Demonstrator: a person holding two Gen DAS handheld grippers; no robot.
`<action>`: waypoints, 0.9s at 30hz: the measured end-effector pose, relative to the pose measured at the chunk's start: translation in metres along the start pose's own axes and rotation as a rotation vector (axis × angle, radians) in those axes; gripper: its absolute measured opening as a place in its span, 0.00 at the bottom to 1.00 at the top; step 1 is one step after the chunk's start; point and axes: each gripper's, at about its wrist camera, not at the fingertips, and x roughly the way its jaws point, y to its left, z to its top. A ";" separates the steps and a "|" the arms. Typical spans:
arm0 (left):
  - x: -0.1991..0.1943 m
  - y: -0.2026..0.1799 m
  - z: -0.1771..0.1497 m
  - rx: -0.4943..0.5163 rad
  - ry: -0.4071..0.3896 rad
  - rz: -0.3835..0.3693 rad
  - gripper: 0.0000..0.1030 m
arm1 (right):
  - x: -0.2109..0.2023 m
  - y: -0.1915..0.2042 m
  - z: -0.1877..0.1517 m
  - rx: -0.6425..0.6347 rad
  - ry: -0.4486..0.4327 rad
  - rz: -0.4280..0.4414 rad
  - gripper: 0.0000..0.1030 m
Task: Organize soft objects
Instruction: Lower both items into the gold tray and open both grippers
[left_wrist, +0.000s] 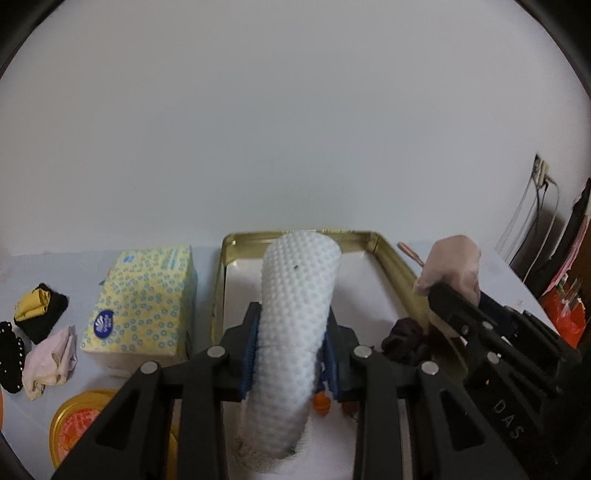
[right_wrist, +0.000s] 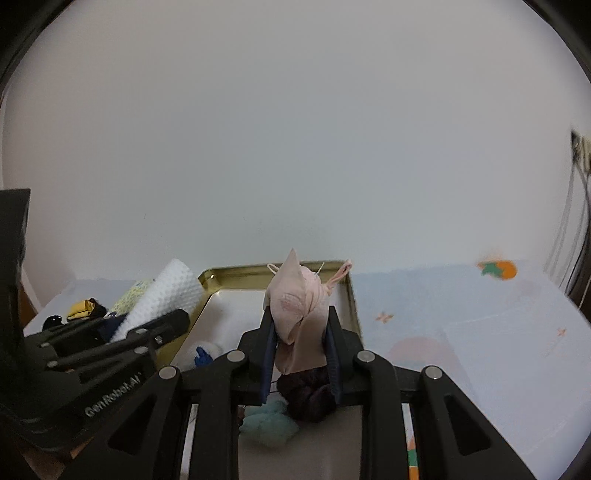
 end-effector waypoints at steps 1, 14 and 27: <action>0.002 -0.001 0.000 0.006 0.010 0.006 0.29 | 0.002 0.000 0.000 0.005 0.007 0.003 0.26; 0.017 0.008 -0.003 -0.059 0.089 0.087 0.69 | 0.022 -0.001 -0.001 0.046 0.116 0.132 0.28; 0.006 0.024 -0.005 -0.217 0.107 0.036 1.00 | 0.010 -0.029 -0.003 0.205 0.046 0.217 0.69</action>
